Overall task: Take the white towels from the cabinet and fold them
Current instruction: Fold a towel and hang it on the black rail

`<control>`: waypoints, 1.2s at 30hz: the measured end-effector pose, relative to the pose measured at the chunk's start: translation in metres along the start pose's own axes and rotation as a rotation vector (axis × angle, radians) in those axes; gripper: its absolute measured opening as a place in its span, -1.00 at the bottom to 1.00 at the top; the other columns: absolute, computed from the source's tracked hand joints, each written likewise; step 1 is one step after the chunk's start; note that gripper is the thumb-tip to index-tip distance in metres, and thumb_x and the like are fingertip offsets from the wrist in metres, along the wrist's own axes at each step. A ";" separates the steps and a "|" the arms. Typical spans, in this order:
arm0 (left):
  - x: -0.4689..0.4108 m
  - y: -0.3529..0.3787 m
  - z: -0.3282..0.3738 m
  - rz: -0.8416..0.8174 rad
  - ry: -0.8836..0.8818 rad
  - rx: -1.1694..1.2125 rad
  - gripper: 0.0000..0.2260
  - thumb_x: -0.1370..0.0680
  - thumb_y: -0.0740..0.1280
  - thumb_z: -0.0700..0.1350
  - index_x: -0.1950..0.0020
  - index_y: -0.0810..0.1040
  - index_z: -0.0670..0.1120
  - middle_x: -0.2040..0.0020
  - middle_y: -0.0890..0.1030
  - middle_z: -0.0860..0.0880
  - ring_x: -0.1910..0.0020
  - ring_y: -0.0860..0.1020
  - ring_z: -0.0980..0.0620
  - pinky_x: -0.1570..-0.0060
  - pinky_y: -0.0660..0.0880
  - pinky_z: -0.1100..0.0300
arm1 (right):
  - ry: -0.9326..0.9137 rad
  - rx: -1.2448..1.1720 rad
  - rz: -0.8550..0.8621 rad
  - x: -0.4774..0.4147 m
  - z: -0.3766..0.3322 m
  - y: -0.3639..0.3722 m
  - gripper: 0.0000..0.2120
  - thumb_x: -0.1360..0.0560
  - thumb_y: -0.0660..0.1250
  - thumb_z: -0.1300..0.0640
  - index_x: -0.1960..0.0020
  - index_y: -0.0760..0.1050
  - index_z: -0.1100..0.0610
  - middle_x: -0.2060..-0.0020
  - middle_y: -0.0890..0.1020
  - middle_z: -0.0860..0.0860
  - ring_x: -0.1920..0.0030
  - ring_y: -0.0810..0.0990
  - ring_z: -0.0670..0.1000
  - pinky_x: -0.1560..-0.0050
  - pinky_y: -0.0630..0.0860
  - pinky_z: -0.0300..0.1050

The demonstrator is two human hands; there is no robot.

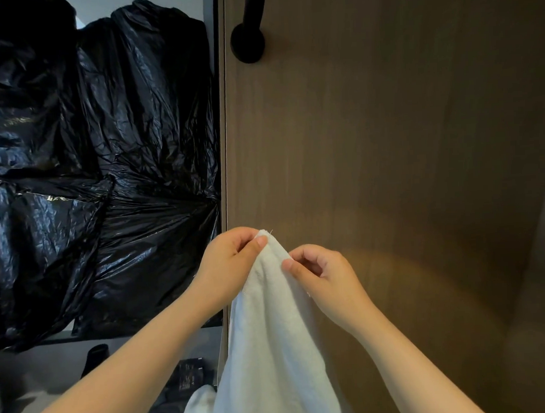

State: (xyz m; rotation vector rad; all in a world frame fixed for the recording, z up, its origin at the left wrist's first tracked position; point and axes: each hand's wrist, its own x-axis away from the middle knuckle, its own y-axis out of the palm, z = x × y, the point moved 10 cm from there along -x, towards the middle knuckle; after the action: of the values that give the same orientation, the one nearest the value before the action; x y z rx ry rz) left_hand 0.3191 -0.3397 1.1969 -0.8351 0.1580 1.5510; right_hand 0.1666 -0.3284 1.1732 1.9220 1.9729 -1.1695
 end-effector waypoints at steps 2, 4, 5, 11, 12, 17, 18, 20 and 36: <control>-0.003 0.000 -0.004 0.026 -0.006 -0.011 -0.78 -0.62 0.24 -0.04 0.05 0.61 -0.13 0.09 0.62 -0.16 0.10 0.57 -0.06 0.04 0.54 0.02 | 0.007 -0.012 -0.024 0.004 0.003 0.002 -0.87 -0.56 0.33 0.00 0.13 0.61 -0.05 0.27 0.63 -0.18 0.25 0.57 -0.19 0.30 0.43 -0.39; -0.006 0.001 -0.008 0.040 -0.001 -0.023 -0.77 -0.62 0.24 -0.03 0.06 0.60 -0.14 0.10 0.61 -0.16 0.12 0.55 -0.02 0.07 0.55 0.06 | 0.012 -0.015 -0.024 0.007 0.008 0.001 -0.84 -0.56 0.33 -0.01 0.17 0.60 -0.05 0.32 0.60 -0.19 0.31 0.54 -0.21 0.33 0.41 -0.39; -0.008 0.002 -0.010 0.045 0.001 -0.033 -0.75 -0.62 0.24 -0.03 0.05 0.59 -0.17 0.09 0.61 -0.18 0.13 0.54 -0.03 0.08 0.55 0.05 | 0.021 -0.011 -0.021 0.008 0.011 0.000 -0.83 -0.56 0.33 -0.02 0.18 0.60 -0.05 0.32 0.61 -0.17 0.31 0.54 -0.18 0.34 0.42 -0.36; -0.016 0.003 -0.021 0.066 0.003 -0.086 -0.78 -0.61 0.25 -0.03 0.07 0.60 -0.13 0.13 0.62 -0.09 0.15 0.55 0.02 0.12 0.53 0.16 | 0.067 0.155 0.064 0.019 0.036 -0.008 -0.78 -0.55 0.32 -0.09 0.20 0.59 -0.02 0.28 0.60 -0.14 0.16 0.57 -0.10 0.18 0.53 -0.19; -0.016 0.005 -0.023 0.062 0.001 -0.098 -0.78 -0.61 0.25 -0.03 0.07 0.60 -0.12 0.13 0.62 -0.07 0.15 0.56 0.02 0.12 0.53 0.17 | -0.002 0.223 0.135 0.021 0.030 -0.015 -0.79 -0.56 0.31 -0.08 0.20 0.58 -0.04 0.27 0.58 -0.18 0.14 0.56 -0.13 0.20 0.50 -0.31; -0.023 0.007 -0.025 0.091 0.004 -0.123 -0.81 -0.62 0.23 -0.04 0.03 0.60 -0.09 0.12 0.62 -0.01 0.12 0.56 0.08 0.13 0.48 0.26 | -0.031 0.341 0.161 0.023 0.026 -0.020 -0.89 -0.58 0.30 0.01 0.07 0.59 -0.05 0.14 0.58 -0.18 0.11 0.54 -0.21 0.13 0.39 -0.46; -0.024 0.008 -0.023 0.090 0.017 -0.130 -0.81 -0.62 0.23 -0.04 0.02 0.60 -0.08 0.12 0.62 0.00 0.12 0.56 0.08 0.14 0.47 0.27 | 0.013 0.353 0.101 0.022 0.031 -0.015 -0.89 -0.58 0.31 0.00 0.07 0.59 -0.05 0.16 0.58 -0.19 0.13 0.53 -0.21 0.17 0.37 -0.47; -0.026 0.010 -0.018 0.092 0.048 -0.152 -0.82 -0.62 0.23 -0.06 0.00 0.60 -0.08 0.12 0.62 -0.02 0.12 0.55 0.07 0.16 0.45 0.29 | 0.065 0.401 0.009 0.023 0.039 -0.008 -0.88 -0.57 0.30 -0.04 0.13 0.53 -0.10 0.22 0.53 -0.21 0.19 0.51 -0.20 0.23 0.34 -0.45; -0.026 0.024 -0.009 0.069 0.111 -0.202 -0.84 -0.62 0.24 -0.09 -0.02 0.61 -0.07 0.13 0.61 0.03 0.15 0.54 0.12 0.22 0.40 0.35 | 0.100 0.873 0.065 0.047 0.073 -0.019 -0.68 -0.61 0.11 -0.19 -0.06 0.57 -0.07 0.03 0.54 -0.16 0.13 0.41 -0.17 0.24 0.22 -0.45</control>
State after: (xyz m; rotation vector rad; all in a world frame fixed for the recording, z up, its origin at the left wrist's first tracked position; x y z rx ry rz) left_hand 0.2992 -0.3702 1.1973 -1.0853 0.1120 1.6037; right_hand 0.1121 -0.3335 1.1035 2.3952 1.5232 -2.1991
